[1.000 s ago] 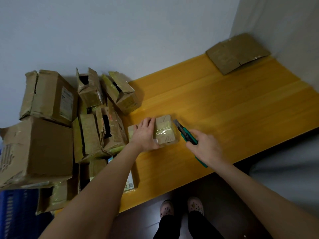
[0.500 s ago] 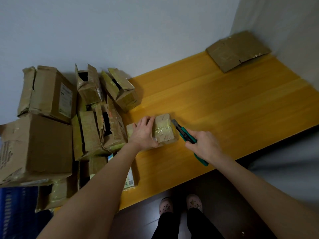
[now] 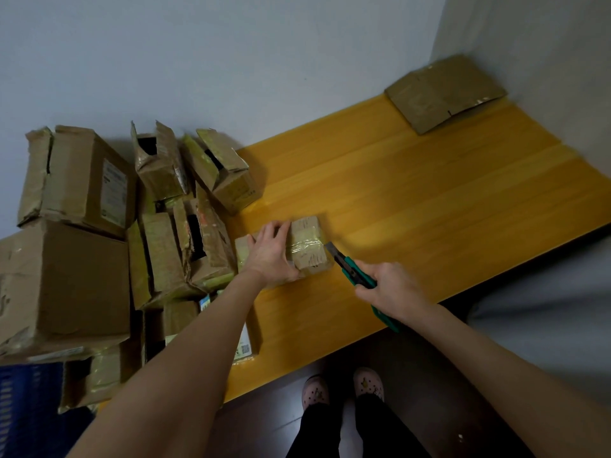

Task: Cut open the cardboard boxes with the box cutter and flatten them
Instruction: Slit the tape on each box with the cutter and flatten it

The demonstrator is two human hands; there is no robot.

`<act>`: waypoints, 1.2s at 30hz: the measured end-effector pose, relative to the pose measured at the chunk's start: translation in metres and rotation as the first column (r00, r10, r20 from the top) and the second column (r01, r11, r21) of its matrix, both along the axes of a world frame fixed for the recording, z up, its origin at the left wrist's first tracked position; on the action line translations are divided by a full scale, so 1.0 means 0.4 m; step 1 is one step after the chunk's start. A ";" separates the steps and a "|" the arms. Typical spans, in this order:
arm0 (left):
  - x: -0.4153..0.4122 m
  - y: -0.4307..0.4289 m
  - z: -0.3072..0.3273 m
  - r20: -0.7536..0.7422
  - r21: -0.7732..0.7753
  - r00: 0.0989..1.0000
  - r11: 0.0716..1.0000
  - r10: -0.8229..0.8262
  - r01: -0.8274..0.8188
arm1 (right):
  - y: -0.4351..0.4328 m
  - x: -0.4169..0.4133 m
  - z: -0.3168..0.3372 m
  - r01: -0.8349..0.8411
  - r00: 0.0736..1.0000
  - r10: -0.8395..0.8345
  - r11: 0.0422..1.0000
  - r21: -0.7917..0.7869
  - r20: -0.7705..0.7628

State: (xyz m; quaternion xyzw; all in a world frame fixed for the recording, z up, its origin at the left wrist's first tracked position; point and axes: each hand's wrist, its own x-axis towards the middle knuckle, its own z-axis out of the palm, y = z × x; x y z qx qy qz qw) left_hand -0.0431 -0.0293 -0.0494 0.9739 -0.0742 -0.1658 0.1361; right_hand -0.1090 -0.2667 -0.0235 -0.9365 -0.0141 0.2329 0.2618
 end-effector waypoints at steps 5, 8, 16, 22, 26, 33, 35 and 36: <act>0.021 -0.006 0.011 -0.042 0.063 0.997 0.996 0.066 -0.063 | -0.016 -0.022 -0.018 0.142 0.990 -0.134 0.972 0.187 -0.052; 0.046 -0.017 0.036 -0.091 0.086 0.968 0.971 0.232 -0.225 | -0.006 0.012 -0.018 0.384 0.920 -0.389 0.877 0.289 -0.045; 0.012 -0.060 0.031 -0.216 0.129 0.794 0.823 0.568 -0.554 | 0.127 0.173 -0.101 0.386 0.919 -0.383 0.922 0.019 -0.099; -0.020 -0.021 -0.004 -0.226 0.006 0.799 0.821 0.557 -0.571 | 0.133 0.231 -0.157 0.302 0.948 -0.312 0.945 -0.128 -0.067; -0.024 -0.020 -0.013 -0.245 -0.046 0.787 0.804 0.566 -0.592 | 0.126 0.244 -0.165 0.271 0.960 -0.278 0.954 -0.131 -0.036; -0.017 -0.053 -0.024 -0.324 -0.138 0.769 0.777 0.550 -0.614 | 0.198 0.182 -0.087 0.235 0.955 -0.199 0.960 0.152 -0.218; -0.021 -0.055 -0.026 -0.329 -0.150 0.771 0.776 0.545 -0.613 | 0.203 0.170 -0.093 0.257 0.927 -0.202 0.956 0.141 -0.317; -0.022 -0.054 -0.027 -0.328 -0.159 0.775 0.777 0.540 -0.609 | 0.201 0.170 -0.095 0.262 0.918 -0.205 0.956 0.132 -0.339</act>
